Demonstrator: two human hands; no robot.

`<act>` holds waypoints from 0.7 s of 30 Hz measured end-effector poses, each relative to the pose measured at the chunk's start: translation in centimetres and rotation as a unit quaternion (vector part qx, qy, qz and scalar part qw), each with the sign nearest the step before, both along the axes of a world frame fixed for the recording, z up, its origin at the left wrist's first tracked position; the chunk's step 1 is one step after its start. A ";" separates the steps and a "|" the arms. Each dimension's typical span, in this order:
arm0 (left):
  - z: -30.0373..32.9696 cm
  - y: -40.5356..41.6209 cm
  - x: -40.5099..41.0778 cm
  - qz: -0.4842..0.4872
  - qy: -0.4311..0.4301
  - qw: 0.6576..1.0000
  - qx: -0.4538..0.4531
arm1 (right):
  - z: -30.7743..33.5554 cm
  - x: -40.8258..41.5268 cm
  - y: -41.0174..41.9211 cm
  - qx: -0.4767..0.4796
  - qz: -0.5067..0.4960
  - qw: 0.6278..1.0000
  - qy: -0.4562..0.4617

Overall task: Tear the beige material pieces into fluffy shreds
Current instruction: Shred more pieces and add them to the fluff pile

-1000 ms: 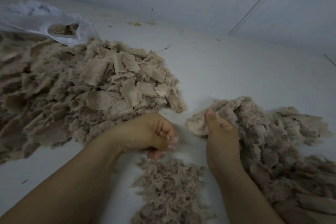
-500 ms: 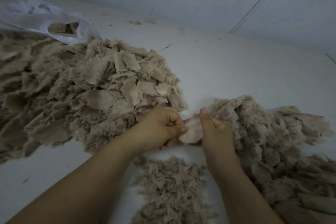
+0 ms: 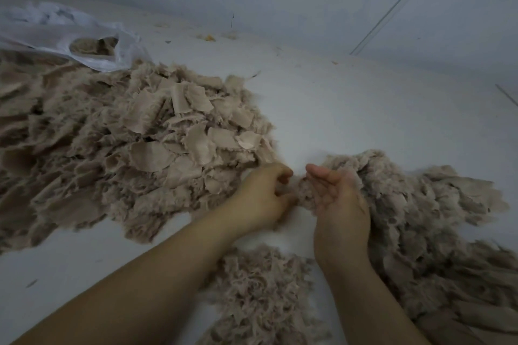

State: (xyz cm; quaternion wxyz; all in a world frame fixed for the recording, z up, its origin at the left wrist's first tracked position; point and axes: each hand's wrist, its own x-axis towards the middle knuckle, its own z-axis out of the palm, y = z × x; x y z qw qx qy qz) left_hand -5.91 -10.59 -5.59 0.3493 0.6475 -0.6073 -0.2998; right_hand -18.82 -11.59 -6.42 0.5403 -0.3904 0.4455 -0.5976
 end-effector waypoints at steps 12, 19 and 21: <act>-0.2 0.4 -0.8 -0.109 -0.111 0.987 -0.050 | 0.6 -0.5 -0.7 0.061 0.054 0.997 -0.016; 1.0 2.5 2.1 -0.003 0.246 0.969 -0.031 | 0.2 -0.4 -0.3 0.005 0.020 0.995 0.095; 1.4 2.8 2.1 -0.025 0.269 0.962 -0.040 | 0.2 -0.3 -0.2 -0.012 0.051 0.992 0.115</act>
